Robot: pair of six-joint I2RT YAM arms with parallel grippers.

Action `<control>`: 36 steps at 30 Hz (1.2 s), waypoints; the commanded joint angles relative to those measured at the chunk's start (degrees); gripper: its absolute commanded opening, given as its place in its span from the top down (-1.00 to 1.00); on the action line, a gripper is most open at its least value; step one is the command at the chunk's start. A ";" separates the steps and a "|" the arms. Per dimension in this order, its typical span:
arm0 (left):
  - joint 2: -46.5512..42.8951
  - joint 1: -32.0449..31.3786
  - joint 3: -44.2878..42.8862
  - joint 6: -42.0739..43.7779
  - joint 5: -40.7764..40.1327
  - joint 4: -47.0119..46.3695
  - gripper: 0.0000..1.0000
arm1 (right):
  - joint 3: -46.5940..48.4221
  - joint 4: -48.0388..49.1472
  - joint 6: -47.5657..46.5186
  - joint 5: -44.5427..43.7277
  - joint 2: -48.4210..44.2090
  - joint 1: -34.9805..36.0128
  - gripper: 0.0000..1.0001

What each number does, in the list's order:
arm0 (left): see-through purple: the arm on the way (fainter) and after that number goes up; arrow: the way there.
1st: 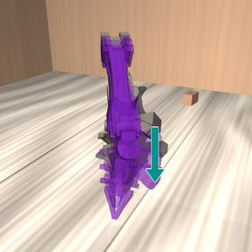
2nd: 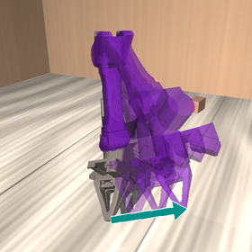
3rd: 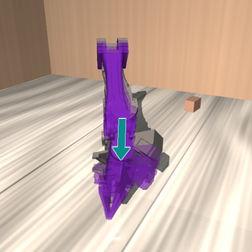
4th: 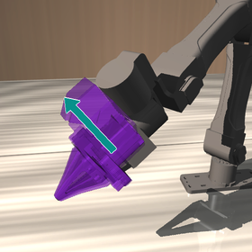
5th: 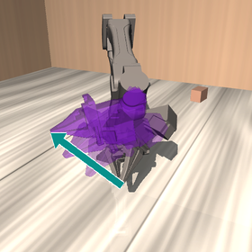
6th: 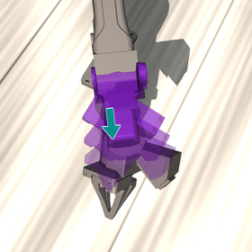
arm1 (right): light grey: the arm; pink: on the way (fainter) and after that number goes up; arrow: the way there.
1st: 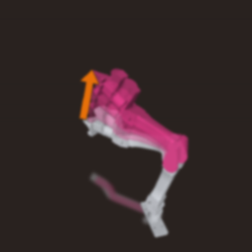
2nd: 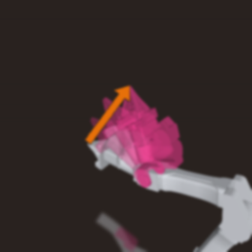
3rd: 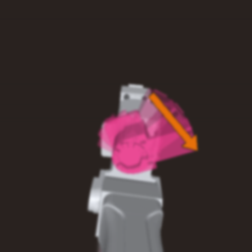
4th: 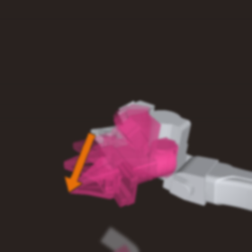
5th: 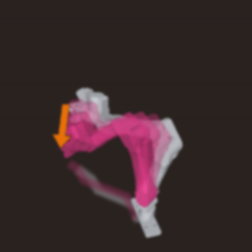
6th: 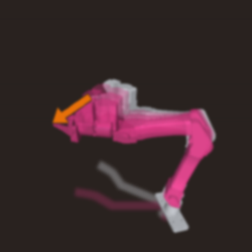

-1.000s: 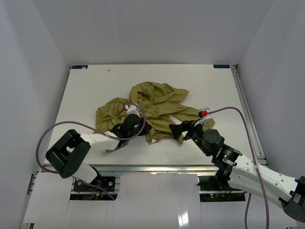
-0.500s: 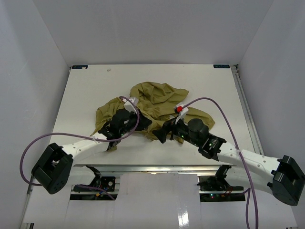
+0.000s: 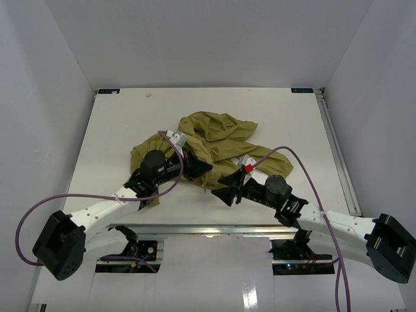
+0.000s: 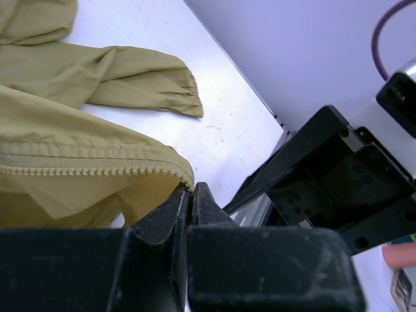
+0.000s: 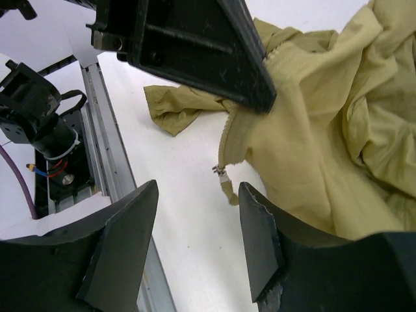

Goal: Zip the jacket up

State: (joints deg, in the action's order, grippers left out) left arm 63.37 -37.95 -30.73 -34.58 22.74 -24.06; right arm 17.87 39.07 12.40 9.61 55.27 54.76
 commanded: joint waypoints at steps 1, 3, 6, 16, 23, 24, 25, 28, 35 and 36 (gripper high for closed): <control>0.16 0.33 2.07 -2.15 8.08 -7.91 0.96 | 0.41 6.19 -5.09 0.00 0.02 -0.01 -0.18; 0.61 0.42 2.25 -2.29 9.91 -8.92 0.95 | 0.15 6.19 -6.45 -1.77 0.11 -0.01 -0.22; 0.68 0.42 2.90 -1.55 10.74 -9.34 0.92 | -0.76 6.29 -8.02 -6.38 -0.24 -0.01 -0.23; -0.01 0.85 4.36 -1.62 11.97 -11.26 0.88 | 1.10 6.10 -11.60 -3.76 6.11 -1.05 -0.34; -0.27 1.16 5.02 -2.29 13.82 -13.02 0.79 | 0.38 12.75 -12.13 -3.01 11.25 -2.19 -0.09; -0.27 1.20 5.06 -2.25 13.97 -13.10 0.75 | 0.19 14.10 -12.13 -2.21 11.56 -2.35 -0.02; -0.15 1.21 5.12 -2.36 14.06 -13.12 0.69 | -0.07 14.86 -12.13 -1.60 11.73 -2.38 0.09; -0.08 1.53 5.55 -2.74 13.94 -13.28 0.58 | -0.52 16.53 -12.21 1.11 11.49 -2.46 0.42; -1.05 1.90 5.51 -2.71 13.42 -10.97 0.39 | 0.04 14.96 -12.13 5.11 10.16 -2.47 0.85; -1.36 1.91 5.56 -2.38 12.98 -9.65 0.34 | 0.11 14.25 -11.78 5.16 9.46 -2.52 0.85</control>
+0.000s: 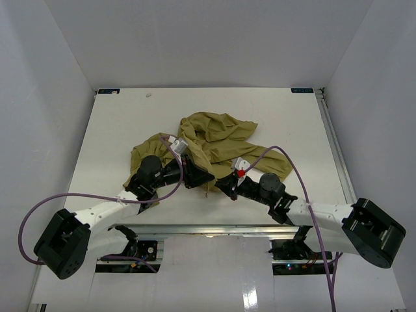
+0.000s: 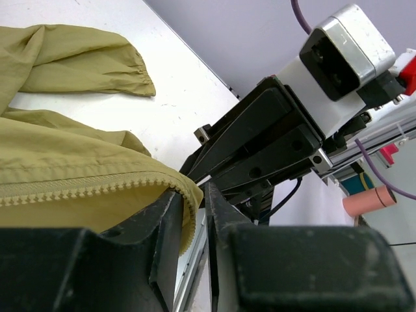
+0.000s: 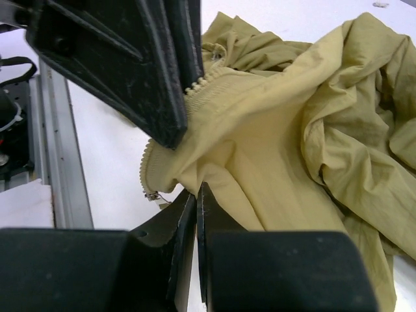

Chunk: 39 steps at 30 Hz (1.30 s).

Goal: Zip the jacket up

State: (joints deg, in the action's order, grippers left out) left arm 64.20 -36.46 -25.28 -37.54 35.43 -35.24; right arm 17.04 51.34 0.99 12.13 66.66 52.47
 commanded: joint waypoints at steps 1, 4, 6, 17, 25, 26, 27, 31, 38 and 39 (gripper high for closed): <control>-2.60 0.43 0.24 1.01 -0.29 2.85 0.28 | 0.98 1.44 0.19 2.56 -2.58 -0.24 0.85; -4.61 0.43 1.12 3.23 -2.15 5.50 0.16 | 1.89 -1.71 1.86 2.32 -4.24 -0.26 0.84; -6.79 0.43 2.09 4.56 -3.90 7.85 0.11 | 4.01 -5.94 3.12 1.83 -4.97 -0.26 0.84; -11.19 0.43 4.93 4.01 -3.43 8.83 -0.01 | 13.91 -17.98 6.26 1.09 1.12 -0.35 0.85; -7.88 0.43 4.98 3.08 -6.60 9.23 -0.01 | 14.60 -16.55 7.87 1.92 3.30 -0.35 0.85; -7.77 0.43 4.87 2.98 -6.80 9.53 0.01 | 14.60 -16.53 7.98 1.93 3.30 -0.35 0.85; -7.71 0.43 4.76 2.91 -7.01 9.92 0.04 | 14.58 -16.55 8.10 1.93 3.23 -0.37 0.85; -8.49 0.43 4.36 2.99 -9.07 13.06 0.24 | 14.11 -17.24 8.40 1.45 2.05 -0.44 0.85; -10.78 0.43 1.68 5.01 -12.76 19.61 1.00 | 14.00 -28.64 3.20 11.27 -4.88 -2.39 0.84; -11.23 0.43 2.02 5.19 -10.35 17.90 1.00 | 13.80 -29.87 1.58 13.75 -5.99 -2.67 0.85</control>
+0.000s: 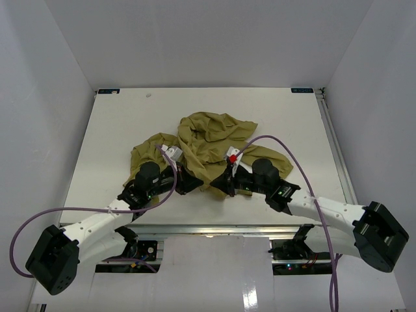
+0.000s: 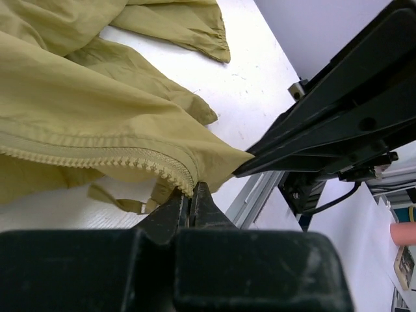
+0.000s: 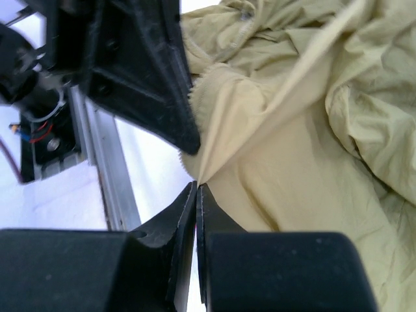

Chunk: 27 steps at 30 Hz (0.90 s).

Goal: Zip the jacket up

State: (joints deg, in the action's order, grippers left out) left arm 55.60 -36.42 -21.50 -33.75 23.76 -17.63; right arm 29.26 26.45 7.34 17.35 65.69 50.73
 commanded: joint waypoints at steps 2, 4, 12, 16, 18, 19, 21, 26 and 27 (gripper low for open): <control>-2.89 0.47 -1.18 1.39 5.28 -1.81 1.00 | 1.59 -6.65 -7.60 12.77 -6.16 -1.42 0.84; -3.63 0.41 -1.11 1.12 9.88 -2.70 1.00 | 1.52 -9.08 -13.95 18.31 -8.18 -1.49 0.84; -2.90 0.39 -1.26 -2.12 19.93 -6.62 1.00 | 4.74 -15.19 -21.31 24.02 -9.80 -3.15 0.82; -0.45 0.36 -1.71 -5.28 26.26 -10.78 1.00 | 6.01 -15.46 -19.53 18.42 -10.08 -6.09 0.59; 0.38 0.30 -2.39 -6.21 28.46 -10.77 1.00 | 6.50 -15.38 -18.51 18.30 -10.65 -8.21 0.66; 0.34 0.30 -2.55 -6.61 28.77 -10.35 1.00 | 6.56 -15.24 -18.27 18.93 -11.04 -9.15 0.67; -0.06 0.30 -2.83 -6.73 28.73 -8.98 1.00 | 6.74 -15.11 -17.96 21.07 -11.27 -11.32 0.63; -1.15 0.30 -2.63 -6.77 28.32 -8.12 1.00 | 7.48 -14.81 -15.91 22.64 -10.50 -12.41 0.15; -0.77 0.30 -2.63 -7.15 28.98 -9.07 1.00 | 7.06 -14.22 -14.46 22.95 -10.64 -12.41 0.07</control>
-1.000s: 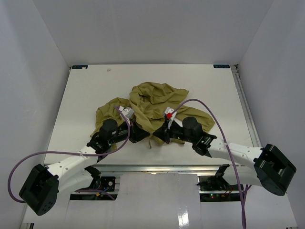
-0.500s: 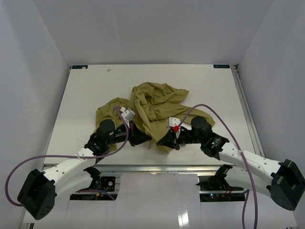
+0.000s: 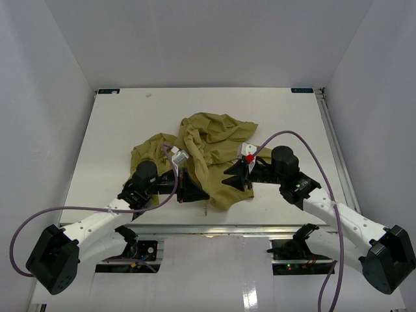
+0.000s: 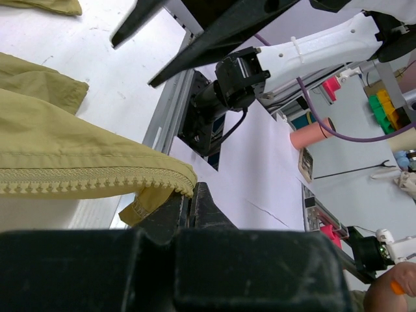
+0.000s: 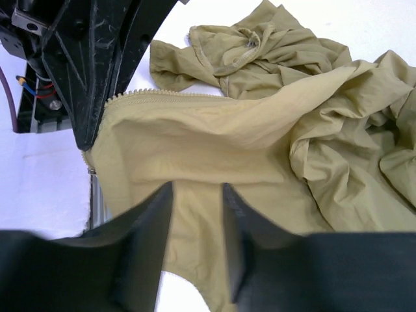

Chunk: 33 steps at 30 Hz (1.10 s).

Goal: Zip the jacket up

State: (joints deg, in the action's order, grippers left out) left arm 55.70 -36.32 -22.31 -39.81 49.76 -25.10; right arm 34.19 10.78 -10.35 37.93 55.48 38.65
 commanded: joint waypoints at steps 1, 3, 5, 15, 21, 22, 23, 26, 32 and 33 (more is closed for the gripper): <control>-0.47 0.19 -1.92 -1.58 3.43 -2.19 1.00 | 1.53 2.34 4.71 2.91 -0.78 -0.33 0.01; 0.61 0.19 -2.42 -2.42 4.88 -3.19 1.00 | -0.61 5.96 9.77 4.84 -2.69 -0.33 -0.03; 2.06 0.19 -2.86 -3.50 6.12 -4.74 1.00 | -4.63 13.34 18.44 8.19 -6.49 -0.30 -0.03; 2.41 0.31 -5.28 -3.66 6.65 -2.40 1.00 | -14.14 32.32 29.23 14.57 -12.79 3.59 0.12; 2.13 0.28 -6.80 -3.43 6.14 -1.19 1.00 | -13.78 34.21 29.20 15.31 -6.14 6.27 0.10; 2.14 0.28 -6.98 -3.52 6.14 -1.27 1.00 | -13.53 34.11 28.61 15.13 -5.44 6.44 0.10; 2.31 0.28 -7.30 -3.63 6.25 -1.27 1.00 | -13.25 33.73 28.18 14.70 -4.62 6.55 0.09; 2.38 0.28 -7.86 -3.92 6.58 -1.27 1.00 | -12.35 32.82 27.20 13.24 -2.17 6.67 0.05; 2.46 0.28 -7.54 -5.32 6.16 -3.32 1.00 | -11.18 32.46 25.95 9.43 1.40 6.79 -0.01; 2.83 0.28 -7.28 -5.81 6.32 -4.17 1.00 | -11.08 32.53 25.85 8.72 1.90 6.84 -0.02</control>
State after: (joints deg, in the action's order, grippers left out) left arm 59.14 -36.16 -28.23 -44.29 55.20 -26.62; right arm 20.29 40.90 17.08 49.75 56.04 45.08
